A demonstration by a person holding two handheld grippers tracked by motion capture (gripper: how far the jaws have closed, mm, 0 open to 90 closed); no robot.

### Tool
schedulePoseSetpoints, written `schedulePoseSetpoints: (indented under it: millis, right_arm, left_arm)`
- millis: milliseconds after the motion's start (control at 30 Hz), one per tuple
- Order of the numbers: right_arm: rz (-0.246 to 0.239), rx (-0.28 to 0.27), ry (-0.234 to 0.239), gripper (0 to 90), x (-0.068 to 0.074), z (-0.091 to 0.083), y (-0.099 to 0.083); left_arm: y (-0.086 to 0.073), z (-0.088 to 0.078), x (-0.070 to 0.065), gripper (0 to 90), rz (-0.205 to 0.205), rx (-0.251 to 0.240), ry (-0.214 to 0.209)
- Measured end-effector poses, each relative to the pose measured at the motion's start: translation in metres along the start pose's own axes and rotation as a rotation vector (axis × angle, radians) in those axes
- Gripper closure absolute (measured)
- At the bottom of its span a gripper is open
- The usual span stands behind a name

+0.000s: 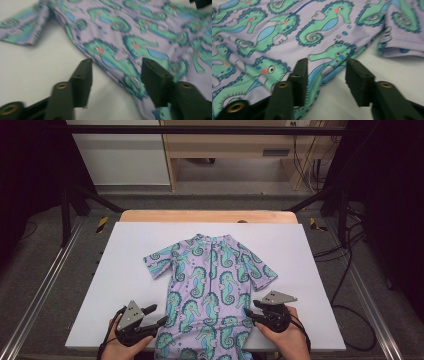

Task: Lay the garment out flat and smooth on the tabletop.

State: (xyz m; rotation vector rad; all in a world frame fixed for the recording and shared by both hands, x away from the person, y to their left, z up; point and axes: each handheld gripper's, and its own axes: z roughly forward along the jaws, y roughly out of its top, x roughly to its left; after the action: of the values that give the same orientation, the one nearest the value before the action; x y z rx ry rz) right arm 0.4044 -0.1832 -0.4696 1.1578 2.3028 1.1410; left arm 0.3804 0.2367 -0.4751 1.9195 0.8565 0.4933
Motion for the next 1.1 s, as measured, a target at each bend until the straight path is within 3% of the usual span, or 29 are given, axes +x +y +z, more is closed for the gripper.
schedulePoseSetpoints:
  millis: [233, 367, 533, 633, 833, 1100]
  right_arm:
    - [0.032, -0.061, -0.052, 29.2, -0.014, -0.001, 0.008]
    - [0.05, -0.075, -0.081, 23.2, -0.029, -0.006, 0.018]
    - [0.103, -0.098, -0.155, 34.4, -0.062, -0.014, 0.029]
    - [0.137, -0.073, -0.206, 44.1, -0.081, -0.011, 0.031]
    - [0.194, -0.049, -0.228, 53.7, -0.104, 0.004, 0.031]
    - [0.251, -0.002, -0.232, 55.9, -0.121, 0.03, 0.03]
  left_arm:
    - [0.014, 0.015, 0.024, 23.2, -0.035, -0.091, 0.069]
    - [0.012, 0.008, 0.032, 16.8, -0.057, -0.128, 0.114]
    - [0.005, 0.001, 0.035, 13.5, -0.066, -0.135, 0.143]
    - [0.003, 0.0, 0.038, 10.6, -0.075, -0.143, 0.146]
    - [0.001, 0.0, 0.041, 3.4, -0.094, -0.156, 0.151]
    - [-0.001, -0.003, 0.041, 3.2, -0.103, -0.172, 0.163]
